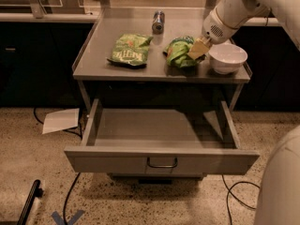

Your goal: Place green rice chip bag into top drawer

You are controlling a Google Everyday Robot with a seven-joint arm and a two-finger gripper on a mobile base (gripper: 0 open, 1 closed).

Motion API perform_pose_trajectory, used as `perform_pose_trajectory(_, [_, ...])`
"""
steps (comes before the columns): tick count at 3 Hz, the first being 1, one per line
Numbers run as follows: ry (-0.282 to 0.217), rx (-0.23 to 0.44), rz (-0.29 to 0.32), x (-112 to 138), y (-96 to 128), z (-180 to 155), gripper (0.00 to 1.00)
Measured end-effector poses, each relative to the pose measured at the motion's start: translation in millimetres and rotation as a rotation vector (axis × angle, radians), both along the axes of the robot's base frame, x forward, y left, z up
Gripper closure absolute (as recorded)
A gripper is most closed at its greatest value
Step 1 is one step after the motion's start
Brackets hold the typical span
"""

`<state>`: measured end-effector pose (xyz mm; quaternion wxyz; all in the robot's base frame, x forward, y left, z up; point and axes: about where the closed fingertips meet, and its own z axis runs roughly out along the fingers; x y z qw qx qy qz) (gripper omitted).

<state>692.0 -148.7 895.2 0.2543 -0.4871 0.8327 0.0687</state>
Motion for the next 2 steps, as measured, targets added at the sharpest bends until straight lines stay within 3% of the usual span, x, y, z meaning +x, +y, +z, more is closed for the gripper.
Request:
perform_pose_trajectory(1, [0.000,0.000,0.000,0,0,0,1.00])
perform_pose_trajectory(2, [0.031,0.018,0.026,-16,14,-9,1.00])
